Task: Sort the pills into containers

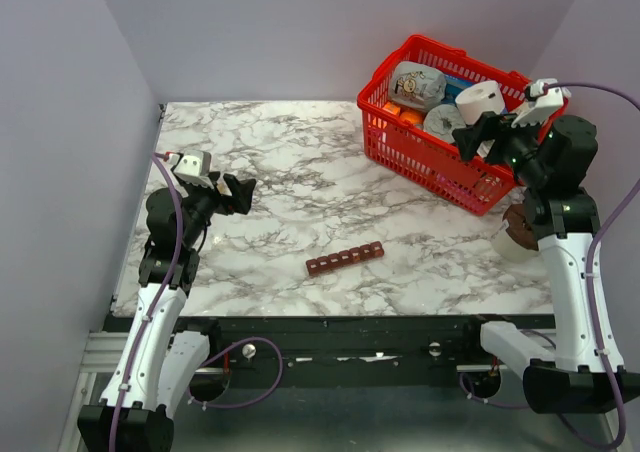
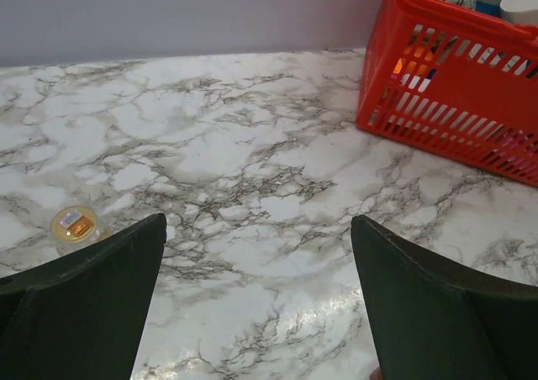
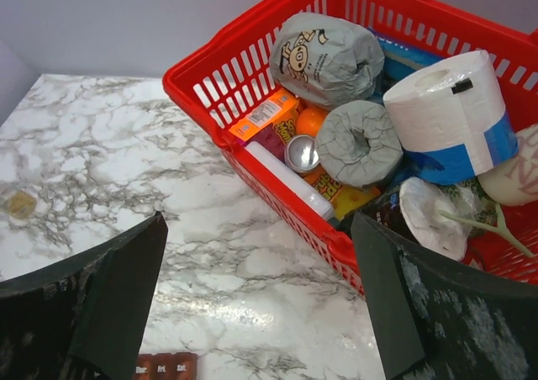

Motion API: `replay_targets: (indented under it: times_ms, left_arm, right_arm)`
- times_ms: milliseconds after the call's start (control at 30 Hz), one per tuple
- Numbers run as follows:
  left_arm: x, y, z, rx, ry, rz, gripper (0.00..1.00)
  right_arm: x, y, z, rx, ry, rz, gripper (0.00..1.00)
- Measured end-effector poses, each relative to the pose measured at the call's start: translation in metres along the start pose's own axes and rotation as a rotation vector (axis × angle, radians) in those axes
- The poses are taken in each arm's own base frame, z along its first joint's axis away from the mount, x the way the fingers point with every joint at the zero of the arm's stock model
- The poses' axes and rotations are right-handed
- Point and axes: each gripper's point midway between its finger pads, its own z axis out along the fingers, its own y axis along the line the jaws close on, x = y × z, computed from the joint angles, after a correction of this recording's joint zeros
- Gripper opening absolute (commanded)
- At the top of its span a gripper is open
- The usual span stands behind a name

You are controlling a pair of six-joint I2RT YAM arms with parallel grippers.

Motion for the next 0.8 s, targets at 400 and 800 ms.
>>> replay_targets:
  times_ms: [400, 800]
  left_arm:
    - [0.0, -0.003, 0.0, 0.014, 0.001, 0.009, 0.99]
    - [0.036, -0.042, 0.004, 0.189, 0.206, -0.028, 0.99]
  right_arm:
    - [0.003, 0.047, -0.003, -0.319, 0.017, -0.146, 1.0]
    - [0.075, 0.149, -0.043, -0.976, 0.075, -0.498, 1.0]
